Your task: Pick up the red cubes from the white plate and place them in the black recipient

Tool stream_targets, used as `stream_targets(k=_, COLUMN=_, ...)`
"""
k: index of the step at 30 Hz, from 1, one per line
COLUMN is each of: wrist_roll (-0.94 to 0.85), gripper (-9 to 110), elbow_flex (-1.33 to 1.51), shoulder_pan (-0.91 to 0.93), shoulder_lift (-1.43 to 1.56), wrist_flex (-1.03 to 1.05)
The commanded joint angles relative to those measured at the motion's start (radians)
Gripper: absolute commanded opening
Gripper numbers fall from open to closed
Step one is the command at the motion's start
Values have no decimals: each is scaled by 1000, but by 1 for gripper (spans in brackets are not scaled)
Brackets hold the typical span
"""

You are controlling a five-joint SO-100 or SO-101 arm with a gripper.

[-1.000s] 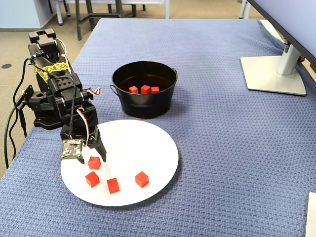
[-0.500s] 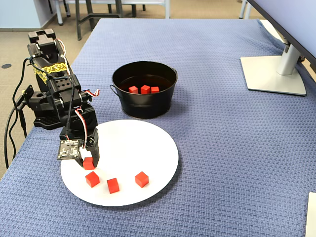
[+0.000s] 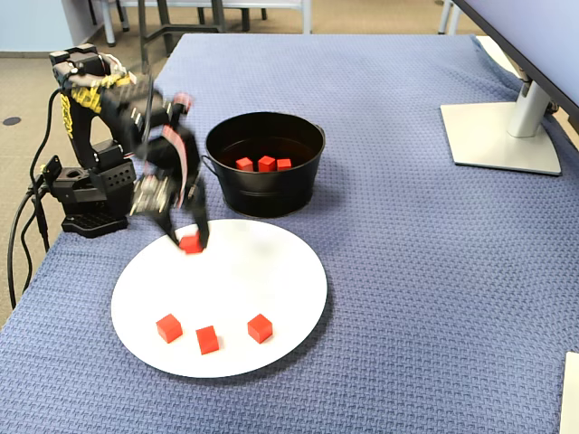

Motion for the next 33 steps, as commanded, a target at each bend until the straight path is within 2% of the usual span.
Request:
stream_targets(k=1, wrist_roll=124, gripper=0, elbow_flex=-135, shoulder_pan=-156, shoulder_lift=135, wrist_flex=104)
stream_targets(k=11, wrist_roll=376, gripper=0, elbow_flex=-115, shoulder_pan=-601, shoulder_lift=259, wrist_flex=2)
stream_targets(k=16, wrist_roll=479, gripper=2, elbow_flex=-83, shoulder_pan=-833, shoulder_lift=290, wrist_flex=32)
stream_targets(k=18, wrist_roll=436, gripper=33, elbow_flex=-72, shoulder_pan=-899, shoulder_lift=284, wrist_flex=91)
stream_targets(k=19, wrist_roll=411, gripper=40, elbow_flex=-72, shoulder_pan=-911, shoulder_lift=282, wrist_flex=120)
stream_targets(k=22, wrist_roll=341, gripper=40, elbow_flex=-91, shoulder_pan=-831, shoulder_lift=295, wrist_flex=141)
stream_targets(k=28, wrist_roll=135, gripper=31, elbow_flex=-92, shoulder_pan=-492, shoulder_lift=287, wrist_flex=117)
stream_targets(k=31, wrist_roll=-87, gripper=31, elbow_flex=-25, shoulder_pan=-302, shoulder_lift=285, wrist_flex=112)
stream_targets(k=33, wrist_roll=-253, gripper=31, elbow_flex=63, shoulder_pan=-179, shoulder_lift=285, wrist_flex=21)
